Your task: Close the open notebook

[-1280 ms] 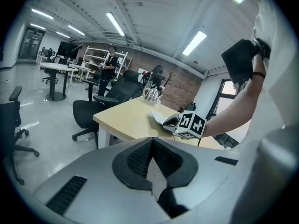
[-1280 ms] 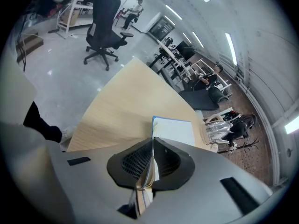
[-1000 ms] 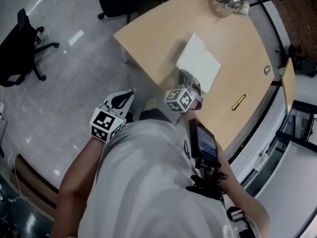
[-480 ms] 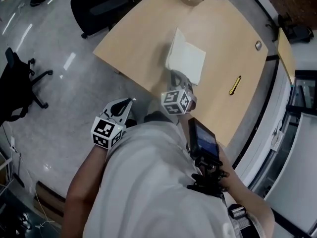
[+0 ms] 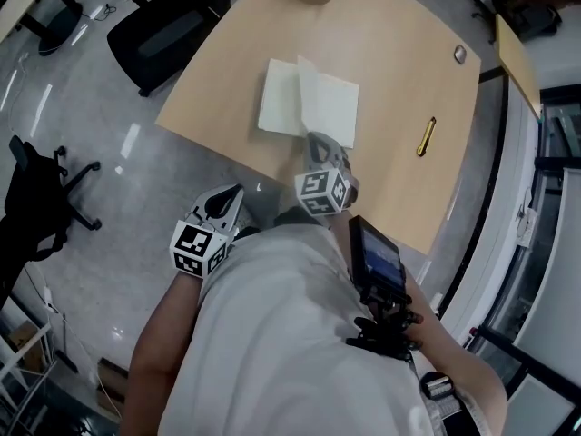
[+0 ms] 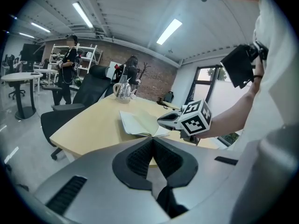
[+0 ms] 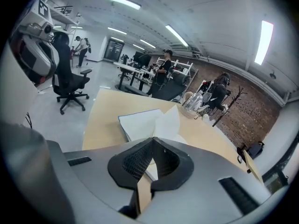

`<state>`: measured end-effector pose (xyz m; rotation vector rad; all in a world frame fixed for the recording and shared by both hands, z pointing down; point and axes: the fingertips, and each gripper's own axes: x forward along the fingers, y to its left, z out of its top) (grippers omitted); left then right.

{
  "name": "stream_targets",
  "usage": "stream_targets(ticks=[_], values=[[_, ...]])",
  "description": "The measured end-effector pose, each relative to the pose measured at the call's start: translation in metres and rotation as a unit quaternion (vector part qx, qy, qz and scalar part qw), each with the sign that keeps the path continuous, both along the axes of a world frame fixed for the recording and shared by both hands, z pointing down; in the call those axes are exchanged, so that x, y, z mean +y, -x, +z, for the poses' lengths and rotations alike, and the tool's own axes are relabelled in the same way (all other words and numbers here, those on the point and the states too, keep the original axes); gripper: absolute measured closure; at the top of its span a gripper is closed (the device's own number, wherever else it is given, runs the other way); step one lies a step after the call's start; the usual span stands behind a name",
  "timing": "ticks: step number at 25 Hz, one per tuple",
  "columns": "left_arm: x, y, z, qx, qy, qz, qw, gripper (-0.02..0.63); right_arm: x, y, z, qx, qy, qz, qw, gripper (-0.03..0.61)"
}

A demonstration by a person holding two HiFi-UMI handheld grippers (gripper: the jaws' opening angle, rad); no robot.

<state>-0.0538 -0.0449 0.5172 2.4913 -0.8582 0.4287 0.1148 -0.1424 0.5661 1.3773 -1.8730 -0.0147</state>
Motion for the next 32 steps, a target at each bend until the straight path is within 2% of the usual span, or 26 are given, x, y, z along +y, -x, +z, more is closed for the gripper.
stream_targets(ticks=[7,11,14,19,21,28,30,32], values=[[0.0,-0.016,-0.001,-0.006,0.001,0.028,0.9996,0.609,0.009,-0.035,0.005,-0.042,0.006,0.067,0.997,0.563],[-0.003,-0.026,-0.004,-0.01,-0.002,0.04,0.9992,0.609,0.015,-0.066,0.02,-0.113,0.028,0.138,0.983,0.563],[-0.002,-0.031,-0.006,-0.014,-0.002,0.045,0.9989,0.609,0.02,-0.084,0.032,-0.19,0.044,0.197,0.961,0.563],[-0.005,-0.036,-0.006,-0.023,-0.003,0.053,0.9983,0.609,0.024,-0.103,0.055,-0.3,0.07,0.281,0.909,0.563],[-0.004,-0.04,-0.007,-0.026,-0.003,0.056,0.9981,0.609,0.027,-0.111,0.065,-0.32,0.08,0.306,0.893,0.562],[-0.008,-0.043,-0.012,-0.032,-0.006,0.055,0.998,0.609,0.034,-0.133,0.086,-0.34,0.123,0.384,0.85,0.561],[-0.01,-0.041,-0.012,-0.031,-0.006,0.049,0.9983,0.609,0.038,-0.138,0.088,-0.327,0.13,0.391,0.85,0.561],[-0.01,-0.04,-0.013,-0.027,-0.006,0.041,0.9988,0.609,0.043,-0.144,0.081,-0.3,0.119,0.383,0.865,0.56]])
